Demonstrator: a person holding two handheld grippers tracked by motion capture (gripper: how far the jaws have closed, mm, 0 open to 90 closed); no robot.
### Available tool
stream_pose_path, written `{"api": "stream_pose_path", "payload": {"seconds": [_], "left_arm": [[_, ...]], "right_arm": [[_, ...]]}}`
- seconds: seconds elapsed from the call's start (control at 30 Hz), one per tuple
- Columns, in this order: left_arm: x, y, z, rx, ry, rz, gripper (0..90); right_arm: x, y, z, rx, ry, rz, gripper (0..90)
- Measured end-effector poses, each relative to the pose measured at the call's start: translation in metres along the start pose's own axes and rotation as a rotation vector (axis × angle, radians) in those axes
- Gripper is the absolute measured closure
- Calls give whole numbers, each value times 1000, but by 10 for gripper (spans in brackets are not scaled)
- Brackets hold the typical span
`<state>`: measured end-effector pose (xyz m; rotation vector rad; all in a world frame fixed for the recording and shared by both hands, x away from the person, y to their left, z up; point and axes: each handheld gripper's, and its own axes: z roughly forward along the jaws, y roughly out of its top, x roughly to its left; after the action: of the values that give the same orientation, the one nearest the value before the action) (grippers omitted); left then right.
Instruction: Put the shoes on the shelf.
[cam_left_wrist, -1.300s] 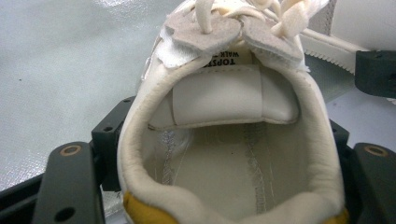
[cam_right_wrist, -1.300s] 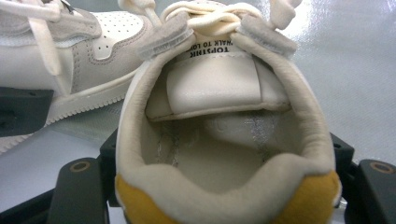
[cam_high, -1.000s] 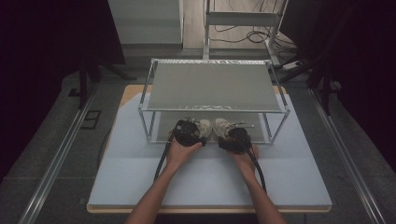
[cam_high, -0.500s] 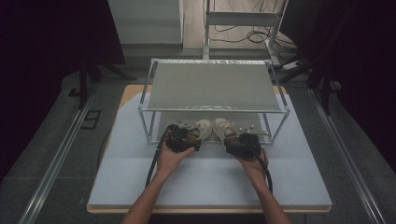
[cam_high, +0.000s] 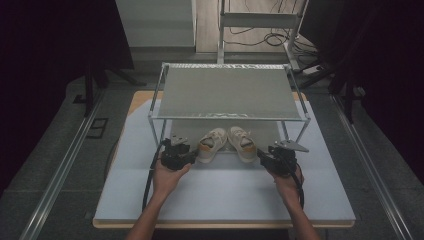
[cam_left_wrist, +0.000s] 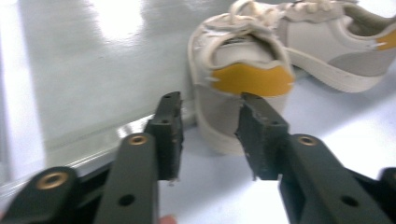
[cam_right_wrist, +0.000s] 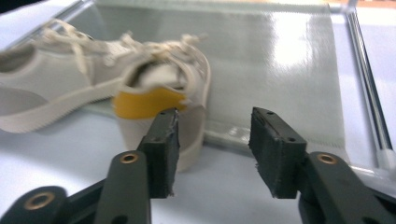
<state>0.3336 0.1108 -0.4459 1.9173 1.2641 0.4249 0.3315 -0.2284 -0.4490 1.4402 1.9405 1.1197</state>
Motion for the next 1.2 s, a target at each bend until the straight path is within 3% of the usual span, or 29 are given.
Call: {"api": "stream_pose_path", "payload": {"seconds": [0.2, 0.3, 0.5, 0.87, 1.2], "left_arm": [[15, -8, 10, 24, 43, -25, 679], [18, -11, 21, 60, 34, -29, 677], [12, -14, 31, 85, 12, -27, 671], [10, -12, 32, 84, 6, -26, 677], [-6, -11, 37, 79, -50, -16, 663]], "right_arm": [[-7, -8, 11, 40, -22, -6, 592], [-9, -12, 17, 66, -30, -6, 611], [-8, -17, 23, 90, -20, -13, 640], [-2, -18, 27, 100, -5, -19, 699], [13, -22, 29, 95, 76, -24, 725]]}}
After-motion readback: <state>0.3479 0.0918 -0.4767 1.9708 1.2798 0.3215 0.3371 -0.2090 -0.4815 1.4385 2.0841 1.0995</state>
